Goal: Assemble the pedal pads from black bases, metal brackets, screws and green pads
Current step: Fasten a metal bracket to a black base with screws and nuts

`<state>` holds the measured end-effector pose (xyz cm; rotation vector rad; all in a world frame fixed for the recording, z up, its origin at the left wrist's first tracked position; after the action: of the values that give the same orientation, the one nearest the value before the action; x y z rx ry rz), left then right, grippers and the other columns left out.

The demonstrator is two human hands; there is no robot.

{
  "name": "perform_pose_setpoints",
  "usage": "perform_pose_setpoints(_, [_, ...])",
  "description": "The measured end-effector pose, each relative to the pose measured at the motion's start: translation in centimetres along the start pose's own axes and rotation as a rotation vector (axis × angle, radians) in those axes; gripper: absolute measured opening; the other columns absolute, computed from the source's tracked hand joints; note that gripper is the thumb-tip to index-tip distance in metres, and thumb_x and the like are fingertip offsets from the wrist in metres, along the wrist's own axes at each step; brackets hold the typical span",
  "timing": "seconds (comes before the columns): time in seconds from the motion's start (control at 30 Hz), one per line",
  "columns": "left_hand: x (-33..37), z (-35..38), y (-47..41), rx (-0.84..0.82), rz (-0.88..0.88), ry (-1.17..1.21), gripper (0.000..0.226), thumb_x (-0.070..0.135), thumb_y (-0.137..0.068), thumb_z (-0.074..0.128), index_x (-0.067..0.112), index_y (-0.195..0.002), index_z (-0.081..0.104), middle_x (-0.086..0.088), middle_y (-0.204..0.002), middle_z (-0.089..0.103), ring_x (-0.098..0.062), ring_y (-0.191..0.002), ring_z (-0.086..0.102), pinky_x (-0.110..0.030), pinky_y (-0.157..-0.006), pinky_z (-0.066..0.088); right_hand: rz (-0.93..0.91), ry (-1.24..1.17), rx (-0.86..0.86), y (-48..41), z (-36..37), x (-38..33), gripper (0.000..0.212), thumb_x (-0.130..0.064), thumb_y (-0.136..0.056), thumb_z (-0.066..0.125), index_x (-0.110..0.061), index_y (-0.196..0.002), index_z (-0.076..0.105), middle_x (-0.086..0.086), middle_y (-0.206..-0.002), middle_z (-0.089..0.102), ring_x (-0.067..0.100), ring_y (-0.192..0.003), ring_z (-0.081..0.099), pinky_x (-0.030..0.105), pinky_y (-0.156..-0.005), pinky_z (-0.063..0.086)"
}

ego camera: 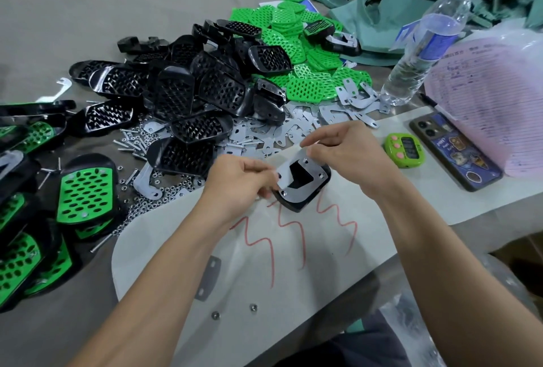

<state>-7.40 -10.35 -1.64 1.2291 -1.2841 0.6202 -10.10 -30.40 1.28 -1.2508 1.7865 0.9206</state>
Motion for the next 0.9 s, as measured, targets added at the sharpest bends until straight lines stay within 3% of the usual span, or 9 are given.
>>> perform_pose_setpoints(0.17, [1.2, -0.8, -0.3, 0.182, 0.090, 0.202, 0.013, 0.009, -0.093, 0.070, 0.016, -0.085, 0.079, 0.004, -0.072, 0.074, -0.009, -0.060, 0.067, -0.016, -0.048, 0.044, 0.019, 0.046, -0.305, 1.2, 1.7, -0.7, 0.025, -0.005, -0.080, 0.066, -0.022, -0.093, 0.077, -0.002, -0.058, 0.063, 0.011, -0.051, 0.048, 0.016, -0.050, 0.040])
perform_pose_setpoints(0.27, [1.6, -0.5, -0.5, 0.203, 0.133, 0.271, 0.010, 0.017, -0.093, 0.071, 0.018, -0.086, 0.078, 0.001, -0.081, 0.078, -0.011, -0.068, 0.070, -0.015, -0.054, 0.045, 0.069, -0.182, -0.116, 1.2, 1.7, -0.3, 0.014, 0.001, -0.081, 0.067, -0.009, -0.088, 0.071, 0.013, -0.058, 0.063, 0.018, -0.051, 0.053, 0.023, -0.049, 0.041])
perform_pose_setpoints(0.33, [1.7, -0.3, -0.4, 0.208, 0.167, 0.211, 0.005, 0.018, -0.088, 0.075, 0.022, -0.089, 0.078, 0.001, -0.082, 0.079, -0.012, -0.072, 0.074, -0.016, -0.053, 0.048, 0.117, -0.327, 0.061, 1.2, 1.6, 0.5, 0.010, 0.000, -0.083, 0.068, -0.008, -0.088, 0.066, 0.011, -0.060, 0.068, 0.024, -0.054, 0.066, 0.029, -0.051, 0.048])
perform_pose_setpoints(0.43, [2.3, 1.3, -0.1, 0.106, 0.269, -0.019, 0.024, 0.018, -0.079, 0.079, 0.034, -0.098, 0.079, 0.018, -0.087, 0.077, 0.001, -0.080, 0.072, -0.020, -0.065, 0.055, 0.138, -0.305, 0.202, 1.7, 2.3, 1.6, 0.006, -0.013, -0.076, 0.069, -0.016, -0.081, 0.069, 0.007, -0.063, 0.073, 0.028, -0.059, 0.073, 0.036, -0.056, 0.057])
perform_pose_setpoints(0.57, [4.4, 3.2, 1.8, 0.061, 0.527, -0.395, 0.051, 0.025, -0.067, 0.080, 0.057, -0.104, 0.065, 0.046, -0.090, 0.063, 0.018, -0.087, 0.058, 0.002, -0.071, 0.038, 0.165, -0.320, 0.264, 3.0, 2.7, 1.7, 0.022, -0.028, -0.060, 0.066, -0.025, -0.079, 0.078, 0.006, -0.071, 0.076, 0.039, -0.073, 0.073, 0.066, -0.058, 0.057])
perform_pose_setpoints(0.63, [4.8, 3.6, 2.1, 0.085, 0.594, -0.442, 0.060, 0.017, -0.068, 0.082, 0.059, -0.104, 0.059, 0.052, -0.091, 0.057, 0.021, -0.092, 0.053, 0.005, -0.074, 0.034, 0.175, -0.381, 0.266, 3.5, 2.7, 2.0, 0.026, -0.029, -0.058, 0.066, -0.023, -0.081, 0.078, 0.008, -0.073, 0.076, 0.044, -0.074, 0.070, 0.070, -0.058, 0.054])
perform_pose_setpoints(0.7, [4.5, 3.4, 1.6, 0.110, 0.563, -0.428, 0.054, 0.011, -0.075, 0.081, 0.056, -0.101, 0.066, 0.052, -0.087, 0.059, 0.021, -0.092, 0.055, 0.004, -0.077, 0.035, 0.156, -0.420, 0.221, 3.8, 2.6, 1.8, 0.024, -0.032, -0.063, 0.067, -0.022, -0.083, 0.078, 0.009, -0.076, 0.076, 0.040, -0.071, 0.070, 0.060, -0.059, 0.056])
perform_pose_setpoints(0.8, [4.0, 2.4, 0.7, 0.165, 0.438, -0.289, 0.034, 0.008, -0.086, 0.075, 0.040, -0.099, 0.080, 0.039, -0.084, 0.069, 0.016, -0.086, 0.065, -0.001, -0.078, 0.045, 0.083, -0.461, 0.202, 3.8, 1.6, 1.3, 0.014, -0.025, -0.075, 0.067, -0.021, -0.081, 0.079, 0.007, -0.077, 0.076, 0.022, -0.067, 0.072, 0.033, -0.062, 0.055])
perform_pose_setpoints(0.9, [3.0, 1.6, 0.2, 0.138, 0.225, 0.051, 0.025, 0.004, -0.085, 0.076, 0.028, -0.090, 0.081, 0.015, -0.075, 0.077, 0.006, -0.063, 0.068, -0.009, -0.052, 0.048, 0.040, -0.249, 0.368, 3.2, -1.1, 1.6, 0.018, -0.022, -0.072, 0.072, -0.031, -0.086, 0.078, -0.008, -0.081, 0.077, 0.010, -0.075, 0.072, 0.031, -0.075, 0.056])
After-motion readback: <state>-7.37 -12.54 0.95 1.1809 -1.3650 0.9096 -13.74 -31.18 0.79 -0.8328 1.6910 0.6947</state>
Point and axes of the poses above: each hand's wrist, its own y-axis away from the middle knuckle, its own z-axis out of the palm, x = y × z, the point moved 7 cm from there along -y, towards the middle knuckle
